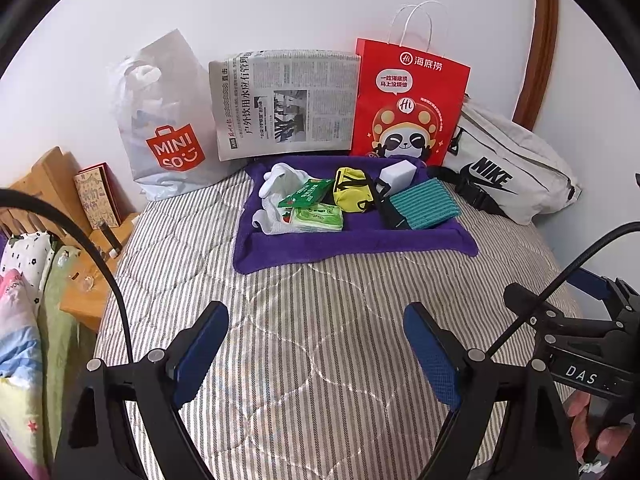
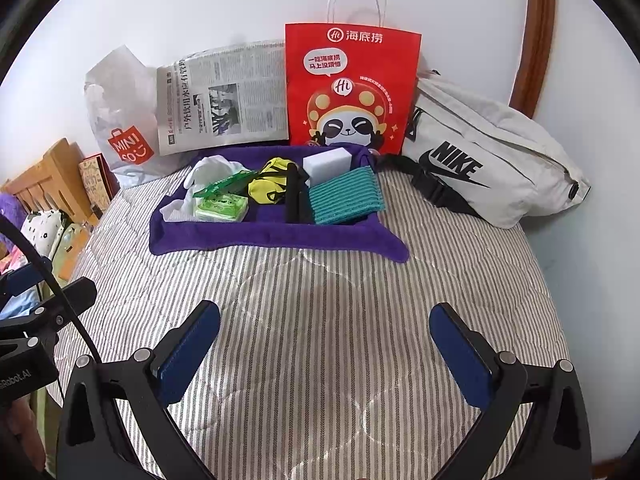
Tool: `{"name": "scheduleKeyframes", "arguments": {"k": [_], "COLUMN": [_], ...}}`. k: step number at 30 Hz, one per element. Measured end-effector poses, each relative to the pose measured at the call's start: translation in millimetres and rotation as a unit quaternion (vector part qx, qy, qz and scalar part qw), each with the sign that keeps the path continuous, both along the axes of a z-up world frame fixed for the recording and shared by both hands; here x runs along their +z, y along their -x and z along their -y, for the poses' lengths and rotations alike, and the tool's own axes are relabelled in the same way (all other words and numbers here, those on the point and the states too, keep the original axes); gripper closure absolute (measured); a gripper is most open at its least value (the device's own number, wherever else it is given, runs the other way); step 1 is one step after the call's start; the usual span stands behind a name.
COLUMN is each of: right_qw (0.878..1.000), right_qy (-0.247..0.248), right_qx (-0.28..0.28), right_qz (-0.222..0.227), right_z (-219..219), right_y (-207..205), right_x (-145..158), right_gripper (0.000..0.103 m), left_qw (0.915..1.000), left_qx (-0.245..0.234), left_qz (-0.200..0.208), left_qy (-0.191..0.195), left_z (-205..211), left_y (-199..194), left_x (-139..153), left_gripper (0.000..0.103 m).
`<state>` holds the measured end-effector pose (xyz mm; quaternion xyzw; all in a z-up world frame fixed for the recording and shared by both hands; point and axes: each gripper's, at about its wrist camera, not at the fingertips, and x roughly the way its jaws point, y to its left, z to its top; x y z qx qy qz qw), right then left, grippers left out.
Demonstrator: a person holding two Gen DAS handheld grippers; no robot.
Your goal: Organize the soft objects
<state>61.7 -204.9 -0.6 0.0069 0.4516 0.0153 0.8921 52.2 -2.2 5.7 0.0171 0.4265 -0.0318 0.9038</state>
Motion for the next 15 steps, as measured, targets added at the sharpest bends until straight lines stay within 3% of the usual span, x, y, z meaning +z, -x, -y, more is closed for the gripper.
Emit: {"name": "scheduleKeyframes", "arguments": {"k": [15], "right_qw": [1.000], "right_qy": [-0.001], "right_qx": [-0.004], "right_qz": [-0.004], "right_z": [3.0], "right_y": [-0.8], "right_x": [-2.0], "right_gripper": [0.000], "left_qw": [1.0000], "left_qx": [-0.002], "left_qz": [0.001], "left_qy": [0.000], "left_z": [4.7], "left_y": [-0.2], "left_x": [-0.1], "left_gripper": [0.014]}}
